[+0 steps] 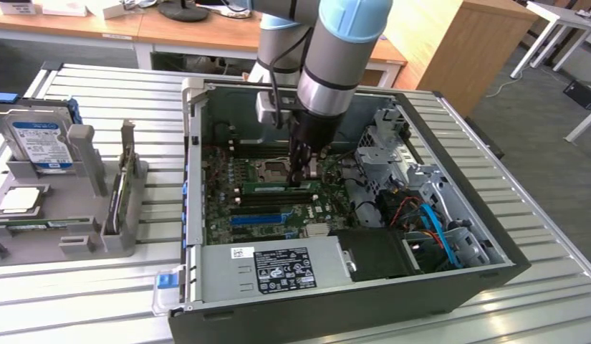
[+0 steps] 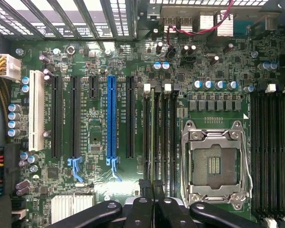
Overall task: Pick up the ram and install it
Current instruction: 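Insert the ram into the slot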
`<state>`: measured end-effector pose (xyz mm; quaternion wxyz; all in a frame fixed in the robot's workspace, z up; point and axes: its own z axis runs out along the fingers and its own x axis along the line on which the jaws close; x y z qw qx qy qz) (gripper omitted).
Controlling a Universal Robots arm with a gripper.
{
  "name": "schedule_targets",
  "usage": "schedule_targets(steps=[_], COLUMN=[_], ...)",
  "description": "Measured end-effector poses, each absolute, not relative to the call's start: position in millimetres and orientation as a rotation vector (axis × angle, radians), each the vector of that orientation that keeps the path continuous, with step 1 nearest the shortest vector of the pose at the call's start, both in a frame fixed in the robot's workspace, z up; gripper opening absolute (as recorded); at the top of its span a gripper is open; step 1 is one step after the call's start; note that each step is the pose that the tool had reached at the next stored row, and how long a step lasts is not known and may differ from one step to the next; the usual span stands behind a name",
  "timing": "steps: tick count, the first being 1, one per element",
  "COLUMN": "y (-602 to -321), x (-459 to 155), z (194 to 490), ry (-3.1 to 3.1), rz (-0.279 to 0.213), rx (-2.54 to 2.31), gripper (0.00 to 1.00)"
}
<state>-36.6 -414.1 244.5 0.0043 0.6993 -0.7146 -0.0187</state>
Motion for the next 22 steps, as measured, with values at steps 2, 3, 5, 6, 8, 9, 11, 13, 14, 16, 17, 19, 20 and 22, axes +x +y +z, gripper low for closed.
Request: schedule_targets(steps=[2, 3, 5, 6, 8, 9, 11, 13, 14, 16, 17, 19, 20, 22], y=[-414.2, -414.2, -414.3, -414.2, -414.2, -414.2, -414.2, -414.2, -414.2, -414.2, -414.2, -414.2, -414.1, -414.1], x=[-36.7, -36.7, -36.7, -36.7, -36.7, -36.7, -36.7, -36.7, -36.7, -36.7, -36.7, -36.7, -36.7, -36.7], z=[243.5, 243.3, 243.3, 243.1, 242.6, 242.6, 242.2, 241.9, 241.9, 241.9, 241.9, 241.9, 241.7, 241.7], ry=[-2.238, -2.238, -2.238, -2.238, -2.238, -2.238, -2.238, -2.238, -2.238, -2.238, -2.238, -2.238, -2.238, -2.238], rz=[-0.057, -0.057, -0.057, -0.057, -0.057, -0.057, -0.057, -0.057, -0.057, -0.057, -0.057, -0.057, -0.057, -0.057], rx=[2.19, 2.19, 2.19, 2.19, 2.19, 2.19, 2.19, 2.19, 2.19, 2.19, 2.19, 2.19, 2.19, 2.19], gripper=[0.12, 0.12, 0.12, 0.12, 0.12, 0.12, 0.12, 0.12, 0.12, 0.12, 0.12, 0.12, 0.12, 0.12])
